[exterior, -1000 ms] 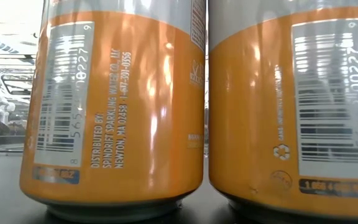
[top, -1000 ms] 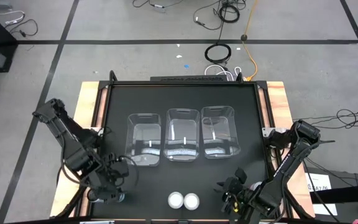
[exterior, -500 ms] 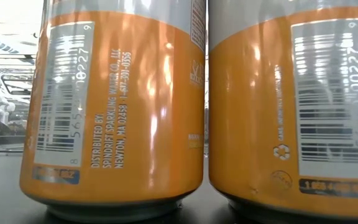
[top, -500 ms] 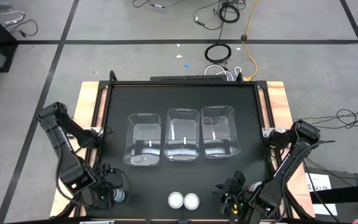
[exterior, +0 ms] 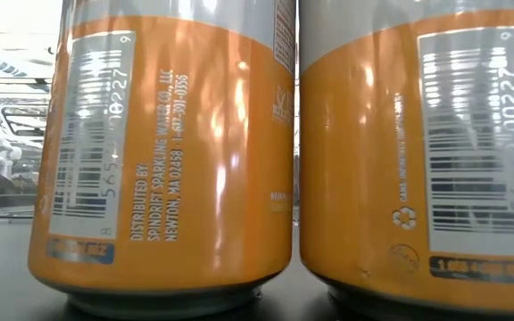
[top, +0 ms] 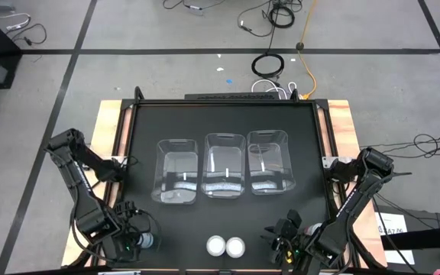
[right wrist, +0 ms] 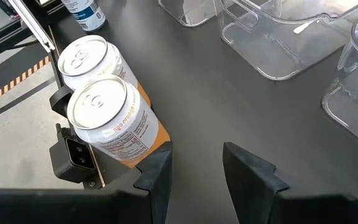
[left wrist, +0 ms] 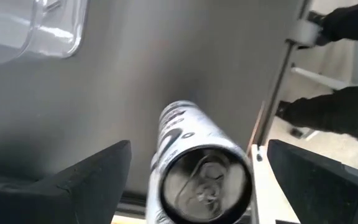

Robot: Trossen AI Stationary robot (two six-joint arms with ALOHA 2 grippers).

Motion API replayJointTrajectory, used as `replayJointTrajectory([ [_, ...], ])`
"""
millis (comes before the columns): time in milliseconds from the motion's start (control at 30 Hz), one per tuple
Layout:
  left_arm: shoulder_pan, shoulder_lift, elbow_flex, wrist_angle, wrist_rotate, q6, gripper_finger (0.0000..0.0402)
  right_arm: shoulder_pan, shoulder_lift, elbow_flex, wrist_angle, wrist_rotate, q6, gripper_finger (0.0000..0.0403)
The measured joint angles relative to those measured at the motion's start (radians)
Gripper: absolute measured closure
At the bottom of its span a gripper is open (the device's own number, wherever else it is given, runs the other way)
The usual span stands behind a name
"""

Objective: Sort soda cans
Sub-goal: Put the right white soda can into the left transparent bin

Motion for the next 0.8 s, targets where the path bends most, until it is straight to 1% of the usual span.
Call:
replayJointTrajectory([
  [233,-0.007,0.001,-0.001,-0.019,0.011,0.005,0.0018,0.0,0.0,0.0,0.003,0.0,0.0,0.0269],
  [533,-0.049,0.001,-0.065,0.012,0.018,-0.025,0.0017,0.0,0.0,0.0,0.011,-0.001,0.0,0.0269],
  [800,-0.059,0.001,-0.072,0.022,0.009,-0.026,0.0017,0.0,0.0,0.0,0.023,-0.001,0.0,0.0269],
])
